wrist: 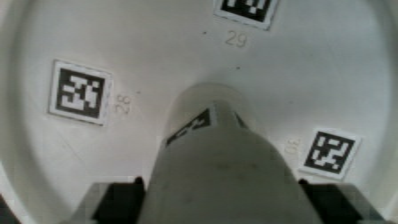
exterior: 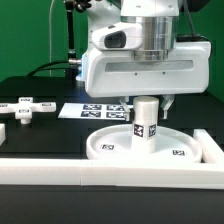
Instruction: Assemble round table
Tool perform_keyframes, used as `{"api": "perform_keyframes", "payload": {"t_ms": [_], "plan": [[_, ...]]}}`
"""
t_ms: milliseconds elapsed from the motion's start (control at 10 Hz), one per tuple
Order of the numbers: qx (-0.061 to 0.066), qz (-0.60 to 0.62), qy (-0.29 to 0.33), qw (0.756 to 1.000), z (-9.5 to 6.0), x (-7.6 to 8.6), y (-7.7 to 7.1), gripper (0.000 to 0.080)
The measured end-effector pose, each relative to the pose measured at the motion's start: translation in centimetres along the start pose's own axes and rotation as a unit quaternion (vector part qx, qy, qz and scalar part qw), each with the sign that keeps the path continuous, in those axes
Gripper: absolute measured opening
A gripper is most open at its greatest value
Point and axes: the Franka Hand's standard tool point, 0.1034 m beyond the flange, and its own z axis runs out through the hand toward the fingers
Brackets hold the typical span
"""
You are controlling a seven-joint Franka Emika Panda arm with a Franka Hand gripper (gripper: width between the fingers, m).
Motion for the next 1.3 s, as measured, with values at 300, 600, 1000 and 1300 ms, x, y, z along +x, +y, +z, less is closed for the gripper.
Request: {"api": "perform_keyframes", "payload": {"t_ms": [300,600,1000,1300], "plan": [[0.005,0.105,0.000,0.994,0.00,-0.01,0.09,0.0409],[0.023,0.255,-0.004,0.967,0.05,-0.15,0.14,0.0409],[0.044,0.434,-0.015,0.899,0.13,-0.30,0.01,0.0409],[0.047,0.512,-0.020,0.858,0.14,-0.29,-0.10,0.0409]]}}
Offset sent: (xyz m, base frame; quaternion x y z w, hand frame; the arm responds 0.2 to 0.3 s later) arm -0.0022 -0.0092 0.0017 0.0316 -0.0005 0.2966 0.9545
